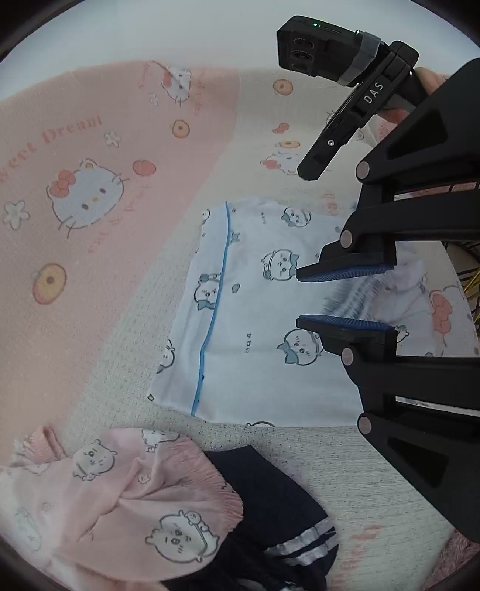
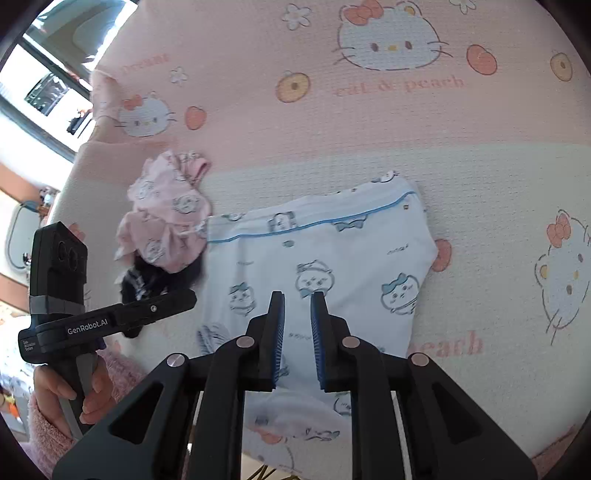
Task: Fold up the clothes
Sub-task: 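Lift the cuffs with both grippers and fold them onto the waistband, then lower the folded cuffs onto the pants near the waistband with both grippers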
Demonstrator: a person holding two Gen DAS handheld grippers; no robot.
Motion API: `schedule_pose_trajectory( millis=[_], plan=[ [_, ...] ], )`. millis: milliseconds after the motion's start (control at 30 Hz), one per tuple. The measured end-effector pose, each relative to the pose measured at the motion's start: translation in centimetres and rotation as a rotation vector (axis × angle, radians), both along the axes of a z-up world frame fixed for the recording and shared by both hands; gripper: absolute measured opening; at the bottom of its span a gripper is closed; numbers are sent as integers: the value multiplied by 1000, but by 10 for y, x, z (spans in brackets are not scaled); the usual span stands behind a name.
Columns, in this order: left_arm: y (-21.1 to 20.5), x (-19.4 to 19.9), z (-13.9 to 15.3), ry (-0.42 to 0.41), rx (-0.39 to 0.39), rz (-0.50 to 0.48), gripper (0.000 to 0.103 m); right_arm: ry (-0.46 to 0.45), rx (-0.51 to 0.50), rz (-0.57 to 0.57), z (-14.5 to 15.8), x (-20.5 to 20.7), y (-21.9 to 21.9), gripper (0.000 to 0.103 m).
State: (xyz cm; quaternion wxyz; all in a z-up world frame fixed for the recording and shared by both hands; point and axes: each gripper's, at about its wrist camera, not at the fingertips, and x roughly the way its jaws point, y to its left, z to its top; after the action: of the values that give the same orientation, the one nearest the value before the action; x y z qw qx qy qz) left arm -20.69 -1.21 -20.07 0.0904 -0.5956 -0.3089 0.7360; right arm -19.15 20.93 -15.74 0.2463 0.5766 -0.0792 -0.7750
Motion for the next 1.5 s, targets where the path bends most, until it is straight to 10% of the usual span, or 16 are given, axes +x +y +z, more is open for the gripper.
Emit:
schedule_pose_trajectory(
  millis=[133,467,533,600,733,1133,1500],
  plan=[
    [3,9,-2,49,-97,-138,52,-14,-19,52,-12,2,17,38],
    [50,47,-34,62,-262,-365,52,-45,155,225,-65,47,1,43],
    [56,51,-35,69,-278,-379,52,-32,198,248,-74,54,-7,45],
    [61,55,-30,95,-275,-396,20,-1,211,258,-73,60,-10,39],
    [61,50,-10,167,-306,-376,7,26,189,258,-62,61,-10,12],
    [30,-20,22,293,-325,-269,6,218,167,221,-2,-8,-39,10],
    [5,-67,-38,154,-266,-155,16,51,141,134,-66,-80,-54,19]
  ],
)
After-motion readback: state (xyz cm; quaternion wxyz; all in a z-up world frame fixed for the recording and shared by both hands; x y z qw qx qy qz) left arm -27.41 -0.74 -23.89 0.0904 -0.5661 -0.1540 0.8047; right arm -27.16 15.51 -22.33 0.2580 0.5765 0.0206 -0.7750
